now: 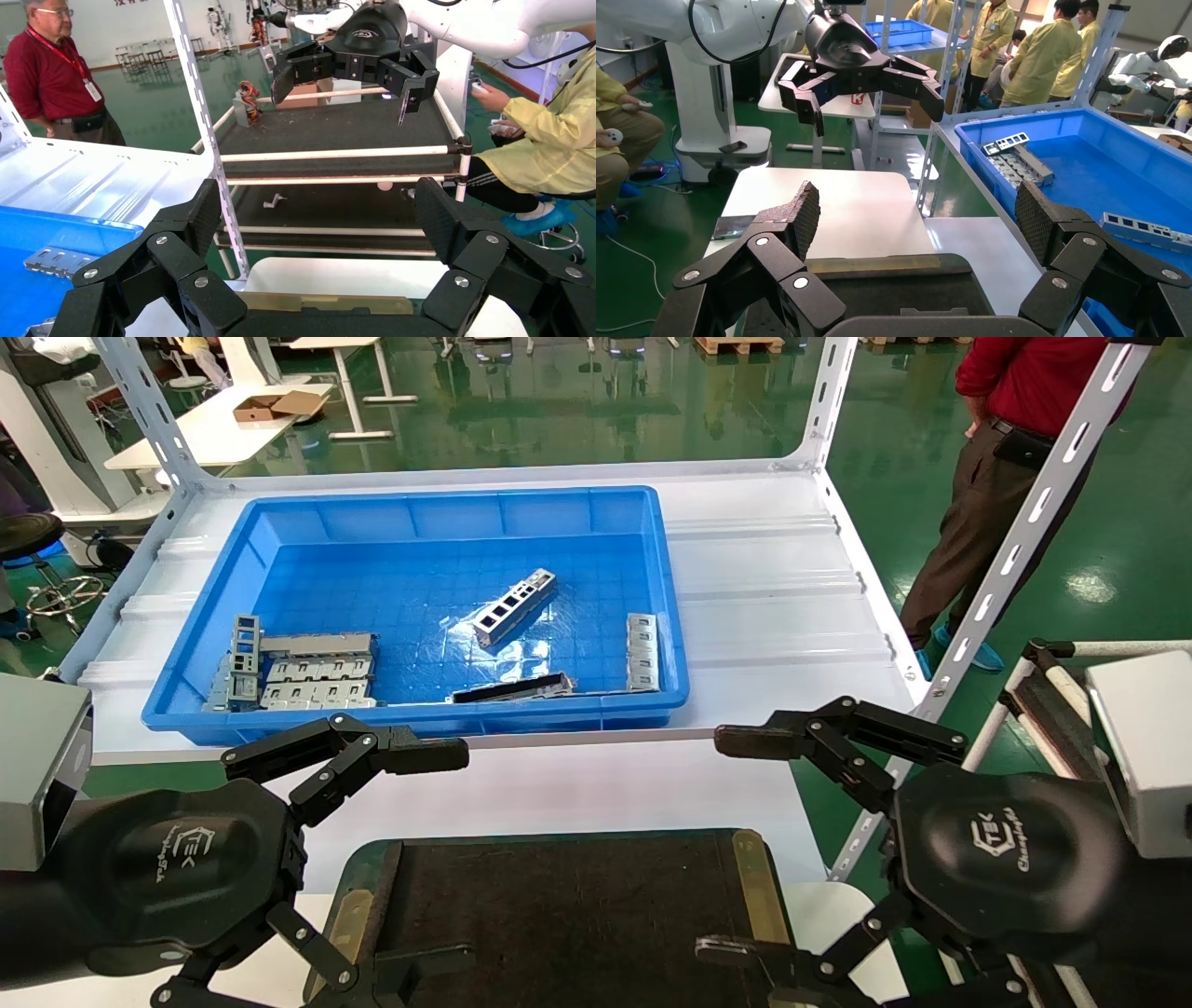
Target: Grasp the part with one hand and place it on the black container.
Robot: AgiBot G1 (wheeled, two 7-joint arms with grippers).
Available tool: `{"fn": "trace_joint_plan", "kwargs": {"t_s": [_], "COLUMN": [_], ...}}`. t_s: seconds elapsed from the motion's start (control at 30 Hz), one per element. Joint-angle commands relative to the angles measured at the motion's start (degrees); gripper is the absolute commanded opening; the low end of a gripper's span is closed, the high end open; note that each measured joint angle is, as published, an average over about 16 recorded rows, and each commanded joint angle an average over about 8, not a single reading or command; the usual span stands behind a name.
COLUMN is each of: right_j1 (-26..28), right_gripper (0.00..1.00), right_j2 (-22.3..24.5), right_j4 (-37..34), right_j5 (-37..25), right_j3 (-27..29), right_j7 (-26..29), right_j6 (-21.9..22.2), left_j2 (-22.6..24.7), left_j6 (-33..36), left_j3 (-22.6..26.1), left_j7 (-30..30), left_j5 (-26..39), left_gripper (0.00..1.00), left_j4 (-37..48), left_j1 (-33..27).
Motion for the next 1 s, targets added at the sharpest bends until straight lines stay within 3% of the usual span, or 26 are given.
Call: {"fn": "trace_joint_plan", "kwargs": {"t_s": [0.03,1.0], "right_j1": [0.0,0.0], "right_gripper": [1.00,1.00], "right_j2": [0.0,0.0], "right_j4": [0.0,0.0], "right_j5": [0.0,0.0], "right_j3": [0.0,0.0], "right_j7": [0.0,0.0], "right_j6": [0.0,0.0], "left_j2": [0.0,0.0], "left_j6": [0.0,0.0], "left_j3": [0.0,0.0], "left_j7": [0.0,0.0], "left_j5": [0.0,0.0], "left_gripper": [1.00,1.00], "left_j4": [0.0,0.0], "left_j1": [0.0,0.0]}}
